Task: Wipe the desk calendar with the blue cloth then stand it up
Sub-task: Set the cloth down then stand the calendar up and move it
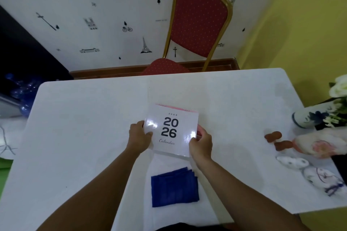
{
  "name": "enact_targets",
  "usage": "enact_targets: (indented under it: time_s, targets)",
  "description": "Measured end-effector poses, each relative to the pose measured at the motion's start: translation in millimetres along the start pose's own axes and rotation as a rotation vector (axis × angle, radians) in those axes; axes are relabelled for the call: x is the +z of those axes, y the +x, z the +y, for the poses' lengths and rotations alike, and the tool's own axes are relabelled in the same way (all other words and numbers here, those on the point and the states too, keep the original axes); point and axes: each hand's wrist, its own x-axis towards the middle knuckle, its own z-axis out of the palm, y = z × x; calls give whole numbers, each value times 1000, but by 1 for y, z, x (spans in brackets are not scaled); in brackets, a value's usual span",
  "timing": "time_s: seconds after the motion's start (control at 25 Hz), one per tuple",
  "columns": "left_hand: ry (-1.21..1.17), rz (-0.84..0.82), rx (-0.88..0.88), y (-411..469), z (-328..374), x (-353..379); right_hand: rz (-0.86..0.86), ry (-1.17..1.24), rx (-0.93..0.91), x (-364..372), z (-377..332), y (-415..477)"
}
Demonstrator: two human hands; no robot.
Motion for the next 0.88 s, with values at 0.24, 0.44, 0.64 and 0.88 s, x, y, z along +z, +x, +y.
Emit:
enact_targets:
  time_s: [0.24,0.44,0.64,0.88]
  targets:
    - [-134,64,9,-22,6,-11,-26,31,-174,-13,-17,-5]
    - [-229,133,104,-29,19,-22,-44,67,-263,-12,-34,-10]
    - [-268,115,201,-28,30,-23,-106,154,-247,-13,-43,-1]
    - [-250,71,235,-32,17,-10,-152,93,-318,-12,-30,13]
